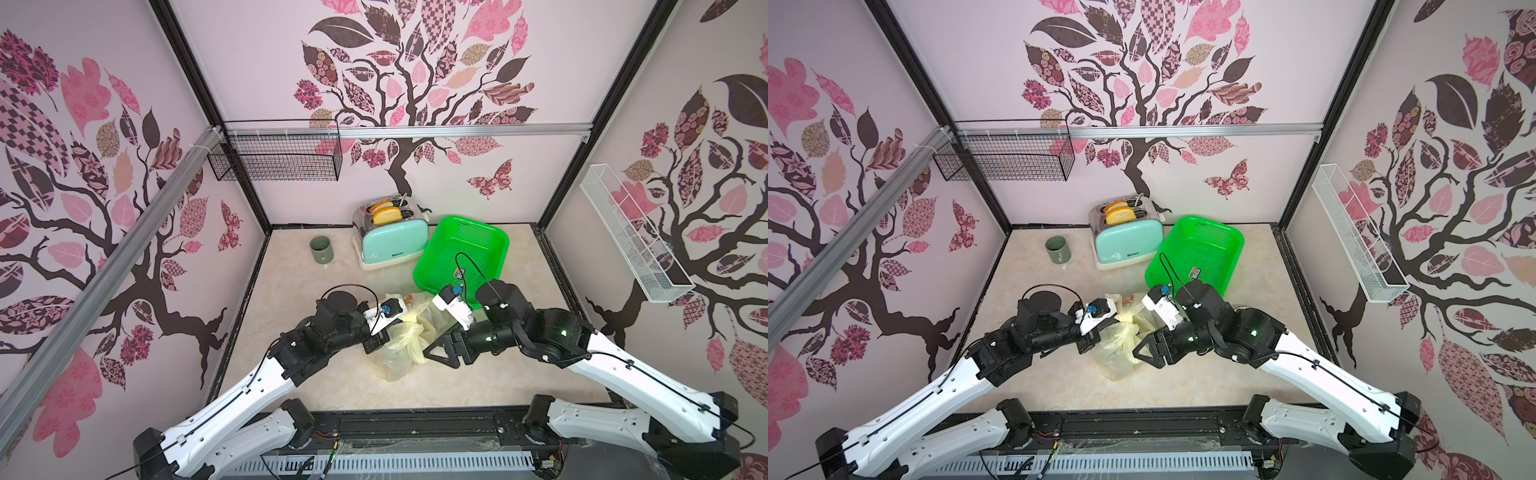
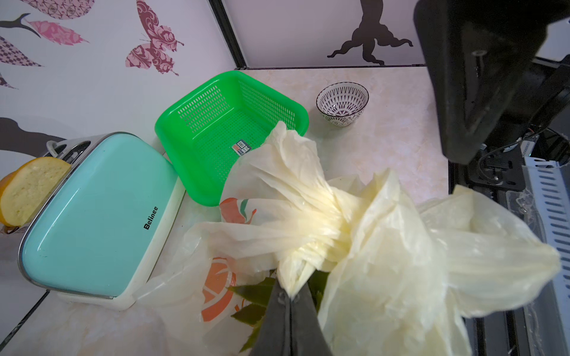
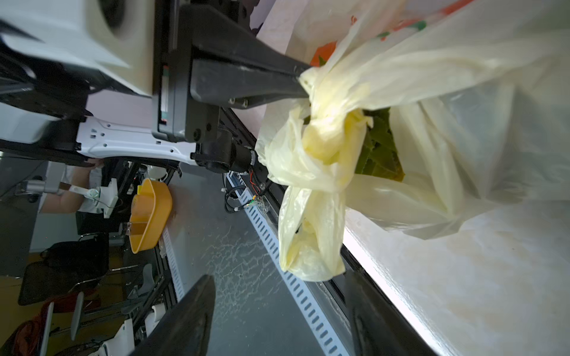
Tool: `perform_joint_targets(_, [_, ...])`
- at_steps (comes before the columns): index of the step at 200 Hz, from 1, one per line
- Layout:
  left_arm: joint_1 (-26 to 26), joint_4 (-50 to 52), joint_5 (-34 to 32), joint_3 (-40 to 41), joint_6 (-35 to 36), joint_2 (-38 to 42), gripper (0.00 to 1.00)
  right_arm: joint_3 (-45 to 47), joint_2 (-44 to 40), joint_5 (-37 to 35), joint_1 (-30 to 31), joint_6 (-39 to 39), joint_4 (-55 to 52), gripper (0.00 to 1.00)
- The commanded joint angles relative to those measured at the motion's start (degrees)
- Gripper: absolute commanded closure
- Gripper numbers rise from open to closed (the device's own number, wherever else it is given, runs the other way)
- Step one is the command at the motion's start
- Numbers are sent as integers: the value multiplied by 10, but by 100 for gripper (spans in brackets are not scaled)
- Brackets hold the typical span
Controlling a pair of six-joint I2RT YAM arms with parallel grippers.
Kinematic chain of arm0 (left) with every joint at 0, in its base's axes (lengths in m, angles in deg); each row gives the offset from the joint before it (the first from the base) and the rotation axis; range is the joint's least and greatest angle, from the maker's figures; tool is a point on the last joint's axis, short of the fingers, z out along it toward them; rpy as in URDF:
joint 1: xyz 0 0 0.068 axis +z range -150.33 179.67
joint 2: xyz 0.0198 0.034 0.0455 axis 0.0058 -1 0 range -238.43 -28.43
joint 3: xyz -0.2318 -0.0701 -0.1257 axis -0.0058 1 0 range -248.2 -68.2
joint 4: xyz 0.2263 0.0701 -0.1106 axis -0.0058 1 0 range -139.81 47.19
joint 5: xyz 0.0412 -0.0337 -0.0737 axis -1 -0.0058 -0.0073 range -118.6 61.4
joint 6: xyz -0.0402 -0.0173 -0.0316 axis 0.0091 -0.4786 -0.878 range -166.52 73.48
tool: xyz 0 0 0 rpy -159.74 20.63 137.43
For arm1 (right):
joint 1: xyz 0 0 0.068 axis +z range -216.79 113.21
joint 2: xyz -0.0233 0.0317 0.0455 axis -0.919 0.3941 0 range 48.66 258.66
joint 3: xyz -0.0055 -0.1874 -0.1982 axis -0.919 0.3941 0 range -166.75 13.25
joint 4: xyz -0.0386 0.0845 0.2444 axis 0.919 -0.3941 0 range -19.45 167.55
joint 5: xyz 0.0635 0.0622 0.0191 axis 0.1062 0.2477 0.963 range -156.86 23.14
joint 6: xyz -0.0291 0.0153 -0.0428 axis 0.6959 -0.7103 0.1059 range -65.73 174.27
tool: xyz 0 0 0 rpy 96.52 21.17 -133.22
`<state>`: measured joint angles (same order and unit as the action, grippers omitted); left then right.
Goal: Place the pineapple into a plastic bag & tie a knot
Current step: Tie the plastic bag at the center of the board.
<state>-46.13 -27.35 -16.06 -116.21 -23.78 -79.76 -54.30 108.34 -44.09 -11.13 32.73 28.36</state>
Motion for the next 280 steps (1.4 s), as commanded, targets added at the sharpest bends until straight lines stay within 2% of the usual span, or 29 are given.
perform_joint_targets(1, [-8, 2, -17, -21, 5, -4, 100, -2, 24, -53, 10, 7, -2, 31])
perform_joint_targets(62, [-17, 13, -40, -30, 9, -4, 100, 4, 84, -75, 38, -11, 38, 39])
perform_joint_targets(79, [-18, 20, -49, -38, 11, -3, 100, 6, 85, -91, 38, -15, 37, 54])
perform_joint_targets(107, [-35, 38, -89, -58, 22, 1, 100, 12, 77, -137, 38, -23, 23, 87])
perform_joint_targets(127, [-38, 64, -100, -81, 30, 0, 100, 12, 80, -158, 38, -30, 12, 100])
perform_joint_targets(171, [-39, 131, -142, -124, 64, -3, 100, 7, 84, -213, 36, -42, -18, 100])
perform_joint_targets(231, [-39, 231, -241, -155, 85, 3, 100, 16, 76, -227, 27, -48, -37, 100])
perform_joint_targets(280, [-39, 269, -252, -169, 80, 24, 100, 13, 76, -265, 26, -40, -71, 100])
